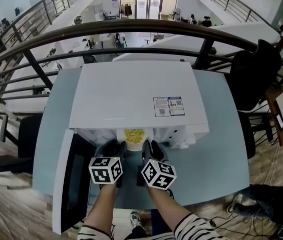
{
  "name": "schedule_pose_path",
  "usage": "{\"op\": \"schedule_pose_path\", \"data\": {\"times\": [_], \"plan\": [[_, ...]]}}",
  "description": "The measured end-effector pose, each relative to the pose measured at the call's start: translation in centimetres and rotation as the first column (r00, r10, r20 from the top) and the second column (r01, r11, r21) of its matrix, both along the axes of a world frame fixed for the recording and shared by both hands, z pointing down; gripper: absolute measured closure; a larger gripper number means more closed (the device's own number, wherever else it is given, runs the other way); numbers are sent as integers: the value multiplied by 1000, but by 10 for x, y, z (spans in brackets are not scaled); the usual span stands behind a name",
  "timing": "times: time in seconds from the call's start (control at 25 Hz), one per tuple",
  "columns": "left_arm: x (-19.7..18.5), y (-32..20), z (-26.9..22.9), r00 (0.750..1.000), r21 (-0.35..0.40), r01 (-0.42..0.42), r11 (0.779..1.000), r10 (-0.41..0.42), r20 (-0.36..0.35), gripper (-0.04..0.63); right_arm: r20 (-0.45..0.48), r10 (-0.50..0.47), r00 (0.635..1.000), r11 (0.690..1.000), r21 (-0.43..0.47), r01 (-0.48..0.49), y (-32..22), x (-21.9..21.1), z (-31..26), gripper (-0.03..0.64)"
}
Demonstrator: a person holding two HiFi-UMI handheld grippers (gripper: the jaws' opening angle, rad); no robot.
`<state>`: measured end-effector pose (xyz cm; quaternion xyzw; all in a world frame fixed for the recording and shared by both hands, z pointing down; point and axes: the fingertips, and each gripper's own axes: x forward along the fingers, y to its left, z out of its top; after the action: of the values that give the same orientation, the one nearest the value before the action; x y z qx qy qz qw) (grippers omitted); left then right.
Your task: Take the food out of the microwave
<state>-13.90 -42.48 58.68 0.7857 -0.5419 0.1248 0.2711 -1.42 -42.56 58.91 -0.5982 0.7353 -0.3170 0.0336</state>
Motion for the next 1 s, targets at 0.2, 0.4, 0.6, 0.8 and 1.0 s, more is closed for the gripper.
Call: {"op": "schedule_pose_path", "data": {"times": [0.2, 0.4, 0.6, 0.8, 1.0], "plan": [[-4, 1, 3, 993, -9, 57, 998, -57, -98, 431, 71, -17, 997, 1000, -8, 17, -1, -2, 3, 488], [4, 0, 5, 980, -29, 50, 998, -55, -193, 431, 130, -48, 990, 999, -16, 50, -4, -6, 5, 491], [3, 1, 6, 969, -40, 71, 997, -79, -232, 462, 142, -46, 989, 998, -32, 51, -5, -4, 8, 508], [1, 8, 4, 969, -34, 78, 996, -84, -233, 474, 139, -51, 989, 997, -44, 58, 2, -4, 10, 517], [1, 21, -2, 970, -16, 82, 996, -84, -227, 479, 144, -59, 988, 997, -35, 64, 13, -4, 3, 523]]}}
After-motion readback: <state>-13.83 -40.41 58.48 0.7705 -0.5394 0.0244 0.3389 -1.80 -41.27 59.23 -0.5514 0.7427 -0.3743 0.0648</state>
